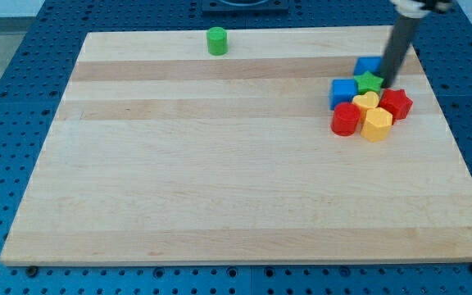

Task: Separate the group of blocks from each other

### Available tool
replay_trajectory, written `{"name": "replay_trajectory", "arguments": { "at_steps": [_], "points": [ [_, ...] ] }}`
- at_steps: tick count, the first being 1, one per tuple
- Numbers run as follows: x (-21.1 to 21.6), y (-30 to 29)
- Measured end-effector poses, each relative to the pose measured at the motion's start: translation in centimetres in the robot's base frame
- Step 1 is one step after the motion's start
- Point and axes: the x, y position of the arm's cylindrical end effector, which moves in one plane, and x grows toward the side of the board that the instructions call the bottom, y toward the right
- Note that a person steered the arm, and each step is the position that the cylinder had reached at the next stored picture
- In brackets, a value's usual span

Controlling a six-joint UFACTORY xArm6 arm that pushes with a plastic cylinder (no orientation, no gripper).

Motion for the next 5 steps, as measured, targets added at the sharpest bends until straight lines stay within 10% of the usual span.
{"name": "replay_trajectory", "arguments": {
  "at_steps": [5],
  "points": [
    [4.8, 6.7]
  ]
}}
